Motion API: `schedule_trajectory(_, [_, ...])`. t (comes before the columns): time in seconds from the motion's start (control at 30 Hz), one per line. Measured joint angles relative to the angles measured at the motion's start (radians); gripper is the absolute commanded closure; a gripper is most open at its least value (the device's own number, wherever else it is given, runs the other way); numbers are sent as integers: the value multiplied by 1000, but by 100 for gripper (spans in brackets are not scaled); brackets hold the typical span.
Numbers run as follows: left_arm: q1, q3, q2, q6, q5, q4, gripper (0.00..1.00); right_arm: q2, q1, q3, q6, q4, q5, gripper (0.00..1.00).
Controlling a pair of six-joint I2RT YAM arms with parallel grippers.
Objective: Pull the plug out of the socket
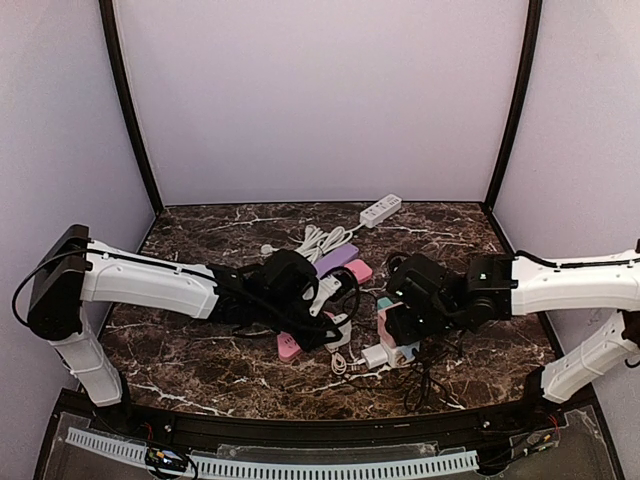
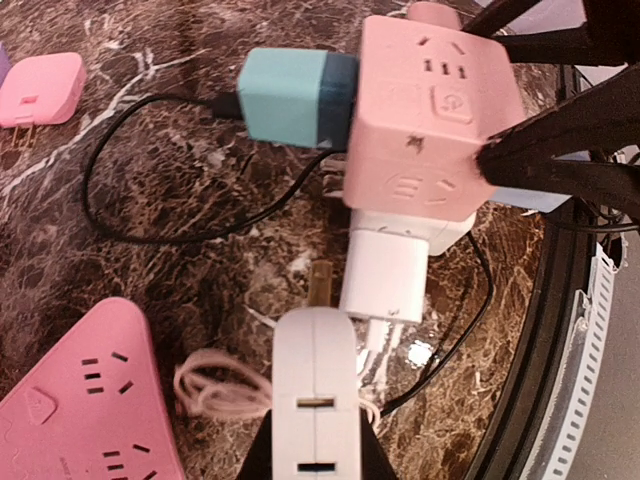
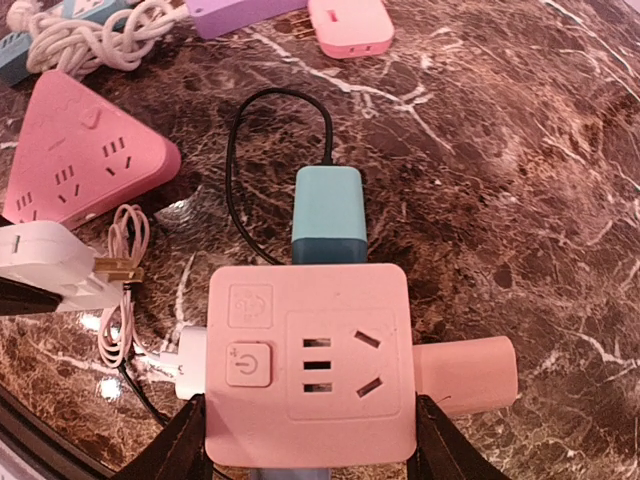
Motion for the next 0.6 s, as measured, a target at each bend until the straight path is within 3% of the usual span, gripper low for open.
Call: schedule_trajectory(0.6, [18, -9, -10, -37, -59, -8, 99, 3, 0, 20, 59, -71, 52, 100])
